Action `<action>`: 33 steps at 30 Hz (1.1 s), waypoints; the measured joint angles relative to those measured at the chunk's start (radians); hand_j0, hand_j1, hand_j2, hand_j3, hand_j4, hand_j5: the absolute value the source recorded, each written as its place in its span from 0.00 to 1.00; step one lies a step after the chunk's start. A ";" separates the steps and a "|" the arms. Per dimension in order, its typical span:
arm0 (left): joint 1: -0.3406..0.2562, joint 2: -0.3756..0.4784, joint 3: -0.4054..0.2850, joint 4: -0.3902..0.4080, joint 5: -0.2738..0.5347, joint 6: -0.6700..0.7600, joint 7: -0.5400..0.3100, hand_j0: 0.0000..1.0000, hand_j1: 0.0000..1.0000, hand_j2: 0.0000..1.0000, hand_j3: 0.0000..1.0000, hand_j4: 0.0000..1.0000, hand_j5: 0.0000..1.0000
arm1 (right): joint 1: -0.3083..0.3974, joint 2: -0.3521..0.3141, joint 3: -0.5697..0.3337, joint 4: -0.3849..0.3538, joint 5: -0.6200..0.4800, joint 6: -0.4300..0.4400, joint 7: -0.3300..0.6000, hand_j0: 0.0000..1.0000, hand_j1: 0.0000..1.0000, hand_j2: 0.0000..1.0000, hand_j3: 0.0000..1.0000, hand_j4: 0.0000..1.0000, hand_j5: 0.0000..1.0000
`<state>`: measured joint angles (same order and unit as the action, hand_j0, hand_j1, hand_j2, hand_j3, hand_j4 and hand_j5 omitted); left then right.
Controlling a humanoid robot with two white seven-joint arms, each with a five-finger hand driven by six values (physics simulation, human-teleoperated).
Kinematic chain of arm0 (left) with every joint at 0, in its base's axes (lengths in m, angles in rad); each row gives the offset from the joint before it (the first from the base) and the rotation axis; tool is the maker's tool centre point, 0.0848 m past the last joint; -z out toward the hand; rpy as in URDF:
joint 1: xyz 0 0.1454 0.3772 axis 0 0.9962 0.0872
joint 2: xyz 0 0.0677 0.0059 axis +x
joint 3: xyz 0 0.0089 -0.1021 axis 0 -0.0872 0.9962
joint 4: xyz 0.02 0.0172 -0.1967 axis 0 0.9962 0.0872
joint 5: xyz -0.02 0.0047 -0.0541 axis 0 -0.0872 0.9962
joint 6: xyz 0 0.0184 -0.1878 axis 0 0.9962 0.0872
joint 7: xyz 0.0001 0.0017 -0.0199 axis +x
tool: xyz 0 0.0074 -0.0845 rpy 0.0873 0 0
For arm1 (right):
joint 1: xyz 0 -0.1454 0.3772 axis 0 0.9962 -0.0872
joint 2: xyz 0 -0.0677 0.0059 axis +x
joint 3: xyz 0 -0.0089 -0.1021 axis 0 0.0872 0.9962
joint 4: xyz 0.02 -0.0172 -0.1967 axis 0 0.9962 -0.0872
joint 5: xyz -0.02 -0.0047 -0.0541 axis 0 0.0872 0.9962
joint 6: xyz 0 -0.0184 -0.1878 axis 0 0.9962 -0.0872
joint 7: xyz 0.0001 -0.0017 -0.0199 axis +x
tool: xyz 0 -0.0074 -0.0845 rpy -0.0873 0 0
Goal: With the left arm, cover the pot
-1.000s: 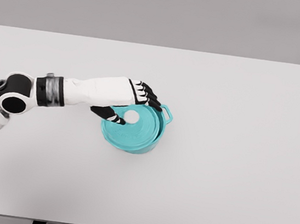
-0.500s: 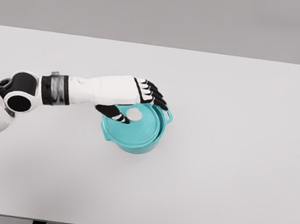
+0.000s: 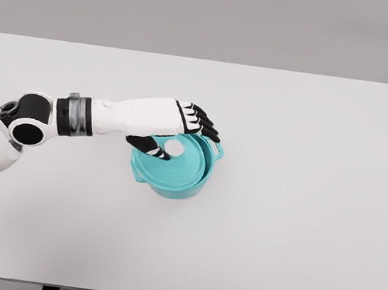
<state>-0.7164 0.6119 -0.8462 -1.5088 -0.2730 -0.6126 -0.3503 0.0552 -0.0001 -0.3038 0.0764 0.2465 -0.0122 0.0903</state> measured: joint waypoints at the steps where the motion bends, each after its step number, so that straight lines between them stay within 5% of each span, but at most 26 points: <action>1: 0.000 0.001 0.000 0.000 0.000 0.000 0.000 0.94 0.94 0.94 0.94 0.94 0.94 | 0.000 0.000 0.000 0.000 0.000 0.000 0.000 1.00 1.00 1.00 1.00 1.00 1.00; 33: 0.003 0.033 0.001 0.000 0.000 0.000 0.001 1.00 1.00 1.00 1.00 1.00 1.00 | 0.000 0.000 0.000 0.000 0.000 0.000 0.000 1.00 1.00 1.00 1.00 1.00 1.00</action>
<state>-0.7133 0.6450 -0.8450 -1.5092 -0.2726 -0.6126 -0.3497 0.0552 -0.0001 -0.3038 0.0764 0.2467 -0.0122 0.0903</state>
